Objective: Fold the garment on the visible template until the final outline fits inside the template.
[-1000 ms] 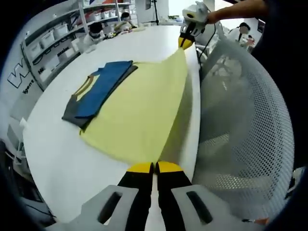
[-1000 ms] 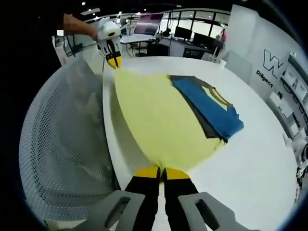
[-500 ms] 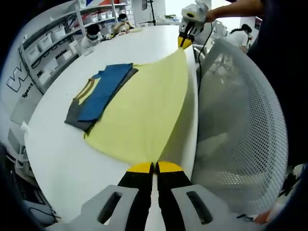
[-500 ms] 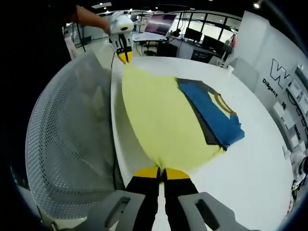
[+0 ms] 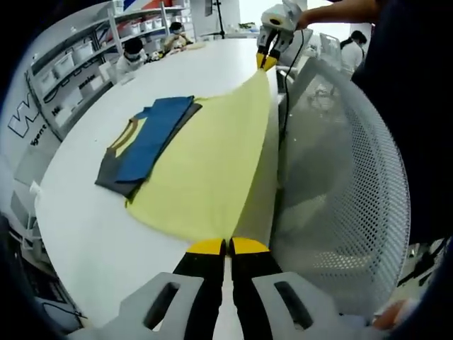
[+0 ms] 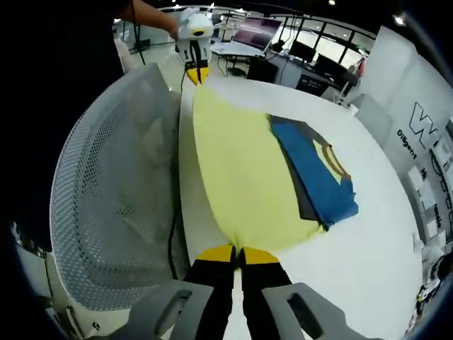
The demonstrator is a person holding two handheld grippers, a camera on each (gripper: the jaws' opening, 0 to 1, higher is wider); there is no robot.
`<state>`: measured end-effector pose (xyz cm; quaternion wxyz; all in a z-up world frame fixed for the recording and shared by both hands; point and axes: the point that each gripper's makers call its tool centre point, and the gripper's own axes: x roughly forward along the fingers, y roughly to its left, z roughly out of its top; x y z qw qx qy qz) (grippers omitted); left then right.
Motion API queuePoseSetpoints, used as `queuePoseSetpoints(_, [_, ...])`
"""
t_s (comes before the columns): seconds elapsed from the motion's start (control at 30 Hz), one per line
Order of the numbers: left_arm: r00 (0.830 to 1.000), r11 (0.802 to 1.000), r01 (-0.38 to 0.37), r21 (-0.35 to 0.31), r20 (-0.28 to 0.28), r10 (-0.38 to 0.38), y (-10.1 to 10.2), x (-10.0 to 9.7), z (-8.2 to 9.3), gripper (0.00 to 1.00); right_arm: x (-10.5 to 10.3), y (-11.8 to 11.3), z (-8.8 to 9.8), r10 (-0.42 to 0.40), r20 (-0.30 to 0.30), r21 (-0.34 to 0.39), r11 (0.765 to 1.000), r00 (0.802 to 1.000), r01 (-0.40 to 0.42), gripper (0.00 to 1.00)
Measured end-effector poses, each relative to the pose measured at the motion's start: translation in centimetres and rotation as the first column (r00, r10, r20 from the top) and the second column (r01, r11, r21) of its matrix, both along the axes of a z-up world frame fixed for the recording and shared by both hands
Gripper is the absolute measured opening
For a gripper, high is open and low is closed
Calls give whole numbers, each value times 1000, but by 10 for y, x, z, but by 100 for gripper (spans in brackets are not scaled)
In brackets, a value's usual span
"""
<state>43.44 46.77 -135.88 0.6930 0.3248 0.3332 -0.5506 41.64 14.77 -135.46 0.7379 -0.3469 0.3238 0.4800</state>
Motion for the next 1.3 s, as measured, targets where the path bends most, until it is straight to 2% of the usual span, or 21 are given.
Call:
queuePoseSetpoints(0.3, [999, 1000, 22, 5, 32, -22, -2, 4, 20, 3, 4, 2, 24, 2, 39, 9, 1000, 999, -3, 0])
queuePoseSetpoints(0.37, [999, 1000, 30, 2, 41, -30, -2, 3, 24, 3, 3, 3, 30, 10, 48, 2, 1000, 999, -10, 0])
queuePoseSetpoints(0.4, [997, 998, 57, -5, 52, -57, -4, 1, 28, 3, 4, 3, 34, 36, 75, -18, 999, 997, -34, 0])
queuePoseSetpoints(0.53, [996, 998, 61, 2, 64, -61, -3, 1, 33, 3, 0, 6, 41, 55, 78, -32, 998, 995, -53, 0])
queuePoseSetpoints(0.73, [996, 998, 58, -2, 64, -57, 1, 0, 41, 3, -3, 9, 46, 65, 79, -30, 998, 995, -63, 0])
queuePoseSetpoints(0.83, [998, 999, 43, -27, 47, -42, 2, 2, 48, 3, -3, 7, 48, 63, 78, -31, 998, 995, -60, 0])
queuePoseSetpoints(1.07, [998, 998, 44, -37, 55, -42, 2, 7, 58, 3, 3, 4, 60, 50, 93, -18, 999, 994, -49, 0])
queuePoseSetpoints(1.3, [996, 997, 62, -42, 63, -59, -3, 12, 70, 3, 12, -2, 71, 71, 120, -47, 997, 990, -66, 0])
